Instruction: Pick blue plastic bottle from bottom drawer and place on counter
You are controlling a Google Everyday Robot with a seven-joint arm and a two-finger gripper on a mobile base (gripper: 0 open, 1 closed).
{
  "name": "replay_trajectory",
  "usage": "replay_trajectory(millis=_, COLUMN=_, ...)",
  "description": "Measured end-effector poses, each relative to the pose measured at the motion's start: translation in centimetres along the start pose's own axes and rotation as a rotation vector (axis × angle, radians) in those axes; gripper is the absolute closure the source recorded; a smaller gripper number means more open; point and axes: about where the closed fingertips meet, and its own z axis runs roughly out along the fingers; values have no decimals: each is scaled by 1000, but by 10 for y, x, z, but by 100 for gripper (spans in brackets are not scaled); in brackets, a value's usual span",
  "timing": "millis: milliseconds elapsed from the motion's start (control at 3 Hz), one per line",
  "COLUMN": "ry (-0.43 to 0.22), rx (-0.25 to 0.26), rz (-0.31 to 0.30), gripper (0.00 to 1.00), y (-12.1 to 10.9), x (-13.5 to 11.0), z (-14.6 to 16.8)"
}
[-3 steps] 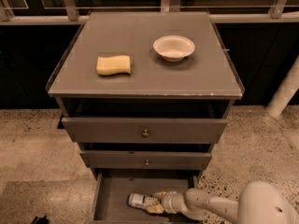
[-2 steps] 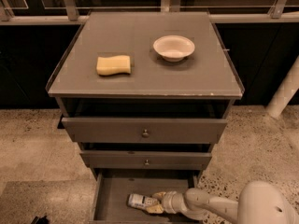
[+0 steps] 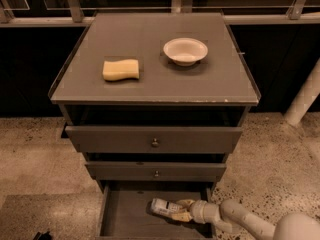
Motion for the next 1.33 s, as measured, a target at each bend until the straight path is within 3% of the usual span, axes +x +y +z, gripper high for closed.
replay_trajectory(millis=333, ry=-106, rx=-6, rz=45, gripper=100, y=-16, x=-9, z=-74)
replay_trajectory(millis=667, ry=-183, rx=-65, rz=80, gripper=100, y=-3, x=-29, z=-143)
replay_trajectory(millis=1000, ry=-270, rx=-168, rz=88, gripper=100, y=22, x=-58, z=-198)
replay_trajectory(millis=1333, ry=-270, rx=-168, rz=88, gripper=100, y=23, x=-58, z=-198)
